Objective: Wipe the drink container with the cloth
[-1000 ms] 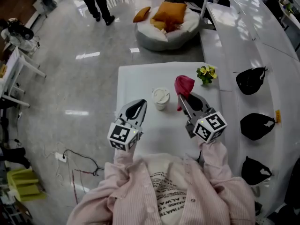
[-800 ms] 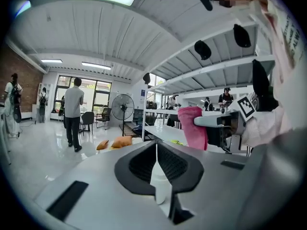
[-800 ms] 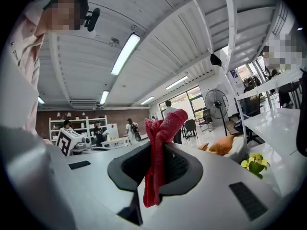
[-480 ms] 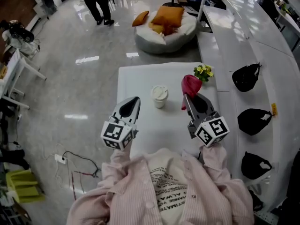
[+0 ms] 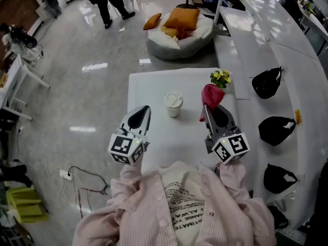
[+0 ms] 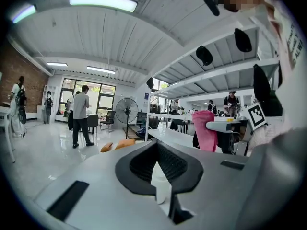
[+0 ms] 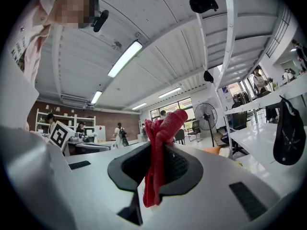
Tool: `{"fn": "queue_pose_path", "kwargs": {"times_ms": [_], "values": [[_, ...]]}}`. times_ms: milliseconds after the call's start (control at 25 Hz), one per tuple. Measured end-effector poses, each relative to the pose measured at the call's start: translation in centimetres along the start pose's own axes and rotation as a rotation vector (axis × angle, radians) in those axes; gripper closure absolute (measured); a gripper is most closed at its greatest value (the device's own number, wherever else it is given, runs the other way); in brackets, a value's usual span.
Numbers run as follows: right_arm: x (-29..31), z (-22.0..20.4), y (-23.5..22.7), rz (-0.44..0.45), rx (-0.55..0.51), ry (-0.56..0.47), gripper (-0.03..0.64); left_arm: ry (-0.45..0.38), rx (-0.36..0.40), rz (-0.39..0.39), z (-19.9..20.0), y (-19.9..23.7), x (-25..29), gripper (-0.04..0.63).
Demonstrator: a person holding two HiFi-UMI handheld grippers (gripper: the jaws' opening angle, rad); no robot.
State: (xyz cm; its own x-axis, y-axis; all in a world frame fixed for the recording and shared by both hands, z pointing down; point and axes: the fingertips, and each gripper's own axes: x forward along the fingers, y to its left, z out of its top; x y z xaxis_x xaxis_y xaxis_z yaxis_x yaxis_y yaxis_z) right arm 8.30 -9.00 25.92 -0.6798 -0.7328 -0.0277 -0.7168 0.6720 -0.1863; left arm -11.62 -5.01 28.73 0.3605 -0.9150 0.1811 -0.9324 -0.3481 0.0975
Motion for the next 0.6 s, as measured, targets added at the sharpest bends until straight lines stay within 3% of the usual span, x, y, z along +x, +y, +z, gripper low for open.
{"fn": "queue_pose_path", "kwargs": {"times_ms": [600], "values": [[-1.3,-0.1,-1.1,-0.059,-0.005,-0.005,0.571,-0.012,-0.001,0.013,0.3,-0.2,-0.3,0.594]]}}
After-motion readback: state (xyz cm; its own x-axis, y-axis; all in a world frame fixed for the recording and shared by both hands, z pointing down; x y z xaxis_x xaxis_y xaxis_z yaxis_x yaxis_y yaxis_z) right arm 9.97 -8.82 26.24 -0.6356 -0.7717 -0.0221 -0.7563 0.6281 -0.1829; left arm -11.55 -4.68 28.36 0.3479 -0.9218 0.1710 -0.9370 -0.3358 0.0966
